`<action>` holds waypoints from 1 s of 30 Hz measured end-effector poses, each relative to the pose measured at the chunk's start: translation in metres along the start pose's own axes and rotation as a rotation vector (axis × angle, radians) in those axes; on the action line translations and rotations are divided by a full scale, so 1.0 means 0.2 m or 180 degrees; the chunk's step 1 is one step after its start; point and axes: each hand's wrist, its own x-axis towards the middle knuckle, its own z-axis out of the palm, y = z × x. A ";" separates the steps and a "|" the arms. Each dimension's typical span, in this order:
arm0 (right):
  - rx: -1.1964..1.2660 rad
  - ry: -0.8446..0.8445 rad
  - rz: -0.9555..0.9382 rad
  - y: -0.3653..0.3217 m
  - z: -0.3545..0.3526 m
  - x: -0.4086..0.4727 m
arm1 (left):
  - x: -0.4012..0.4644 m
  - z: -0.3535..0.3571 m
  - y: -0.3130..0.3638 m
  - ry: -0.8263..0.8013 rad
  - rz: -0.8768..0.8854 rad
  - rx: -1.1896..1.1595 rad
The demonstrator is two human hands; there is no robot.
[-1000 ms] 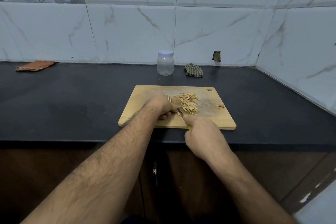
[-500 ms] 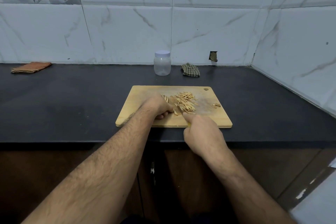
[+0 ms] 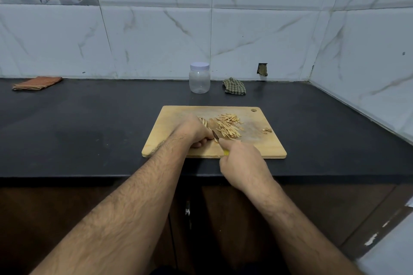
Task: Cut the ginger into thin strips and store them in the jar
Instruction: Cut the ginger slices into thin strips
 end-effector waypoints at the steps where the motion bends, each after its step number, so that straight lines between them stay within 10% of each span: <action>1: -0.0011 -0.0020 0.0012 0.00 0.00 0.00 | 0.00 0.00 0.00 -0.0003 -0.0003 -0.0002; 30: -0.0147 0.0034 0.0072 0.00 -0.06 -0.08 | -0.02 -0.01 -0.02 0.0019 0.0129 -0.0020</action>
